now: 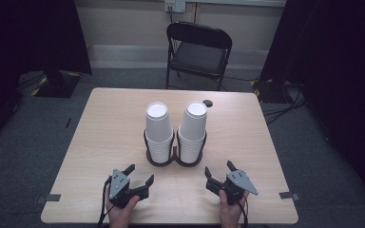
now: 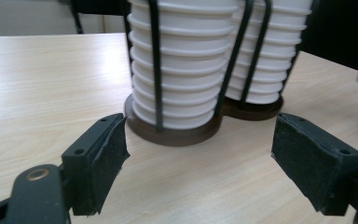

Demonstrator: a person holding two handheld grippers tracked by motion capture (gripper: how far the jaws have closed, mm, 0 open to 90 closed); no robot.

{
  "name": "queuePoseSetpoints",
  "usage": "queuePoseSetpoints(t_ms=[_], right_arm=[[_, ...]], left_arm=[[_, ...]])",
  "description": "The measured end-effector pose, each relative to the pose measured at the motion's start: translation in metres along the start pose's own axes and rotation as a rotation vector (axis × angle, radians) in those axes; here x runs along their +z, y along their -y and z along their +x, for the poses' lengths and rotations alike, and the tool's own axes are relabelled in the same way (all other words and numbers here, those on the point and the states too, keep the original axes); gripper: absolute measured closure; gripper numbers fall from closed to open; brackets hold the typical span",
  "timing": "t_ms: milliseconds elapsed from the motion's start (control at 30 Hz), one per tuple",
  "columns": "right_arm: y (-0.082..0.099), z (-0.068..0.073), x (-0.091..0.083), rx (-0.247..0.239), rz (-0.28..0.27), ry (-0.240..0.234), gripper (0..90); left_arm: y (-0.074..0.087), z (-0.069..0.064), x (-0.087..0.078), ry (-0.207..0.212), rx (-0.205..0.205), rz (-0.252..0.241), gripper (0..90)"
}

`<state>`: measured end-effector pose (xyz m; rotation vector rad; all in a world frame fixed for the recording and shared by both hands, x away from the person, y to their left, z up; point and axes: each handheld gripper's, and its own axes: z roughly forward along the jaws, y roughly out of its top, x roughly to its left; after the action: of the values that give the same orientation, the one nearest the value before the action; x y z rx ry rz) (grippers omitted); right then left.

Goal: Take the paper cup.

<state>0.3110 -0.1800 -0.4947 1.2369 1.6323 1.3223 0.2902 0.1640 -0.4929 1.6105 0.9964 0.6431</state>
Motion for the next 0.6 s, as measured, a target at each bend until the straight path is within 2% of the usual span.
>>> queuePoseSetpoints(t_ms=[33,100,133,300,433,600], right_arm=[[0.000,0.000,0.000,-0.006,0.000,-0.005,12.9],[0.000,0.001,0.001,-0.011,0.006,-0.006,12.9],[0.000,0.001,0.000,-0.011,0.009,-0.012,13.0],[0.000,-0.001,-0.001,0.004,-0.006,-0.031,13.0],[0.000,0.000,0.000,-0.016,0.005,-0.029,13.2],[0.000,0.001,0.001,-0.018,0.013,-0.031,13.3]], left_arm=[[-0.001,0.000,0.000,-0.004,0.000,0.004,17.9],[-0.002,0.003,0.000,0.027,-0.011,0.005,17.6],[-0.003,0.004,-0.001,0.031,-0.016,0.004,16.7],[-0.005,0.008,-0.003,0.057,-0.039,0.005,15.8],[-0.008,0.013,-0.005,0.111,-0.059,0.009,15.7],[-0.011,0.012,-0.004,0.129,-0.034,0.025,15.8]])
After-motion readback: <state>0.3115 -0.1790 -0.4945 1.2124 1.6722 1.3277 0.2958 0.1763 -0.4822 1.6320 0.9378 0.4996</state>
